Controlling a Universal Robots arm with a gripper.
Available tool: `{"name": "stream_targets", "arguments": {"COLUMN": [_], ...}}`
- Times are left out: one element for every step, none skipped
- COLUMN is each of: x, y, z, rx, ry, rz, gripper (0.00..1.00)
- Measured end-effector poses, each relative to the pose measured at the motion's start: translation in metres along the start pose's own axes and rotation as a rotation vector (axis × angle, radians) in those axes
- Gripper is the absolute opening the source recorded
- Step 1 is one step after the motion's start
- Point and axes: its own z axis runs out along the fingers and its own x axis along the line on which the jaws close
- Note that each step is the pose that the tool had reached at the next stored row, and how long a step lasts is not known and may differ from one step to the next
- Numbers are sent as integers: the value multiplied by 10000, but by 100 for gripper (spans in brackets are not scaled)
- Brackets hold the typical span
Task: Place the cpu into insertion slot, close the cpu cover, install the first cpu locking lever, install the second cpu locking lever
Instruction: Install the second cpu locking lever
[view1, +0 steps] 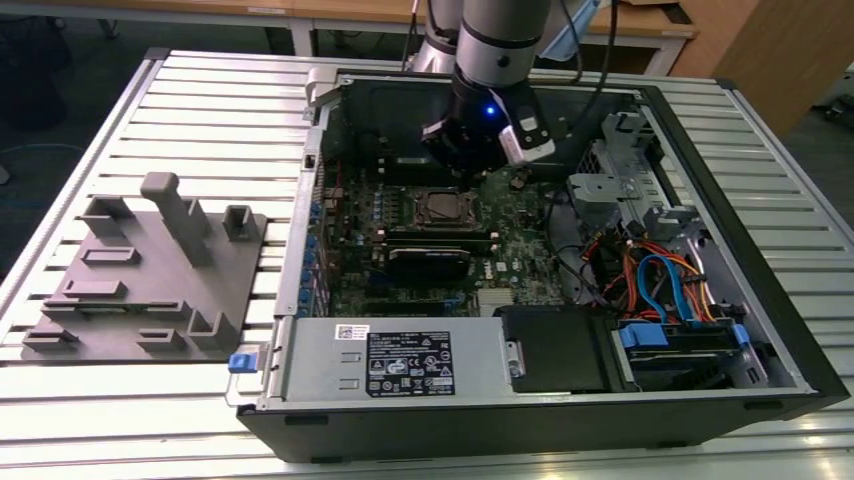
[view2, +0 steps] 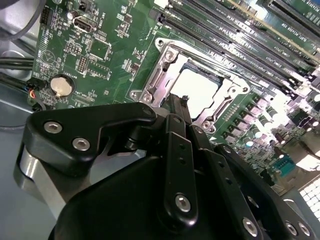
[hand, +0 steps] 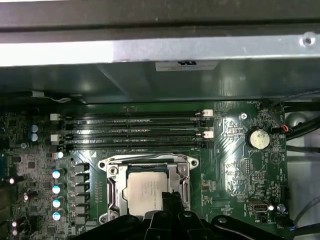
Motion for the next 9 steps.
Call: {"name": "stream_targets", "arguments": {"x": [0, 0, -1, -1, -1, -1, -1, -1, -1], "y": [-1, -2, -8, -15, -22, -29, -36, -43, -50], "z": [0, 0, 0, -1, -1, -1, -1, -2, -2], "rx": [2, 2, 3, 5, 4, 3, 2, 3, 3], "ry": [5, 7, 9, 11, 10, 10, 10, 10, 11], "rz": [-90, -171, -202, -208, -210, -214, -216, -216, -216], "gripper": [10, 10, 10, 10, 10, 10, 10, 10, 10]}}
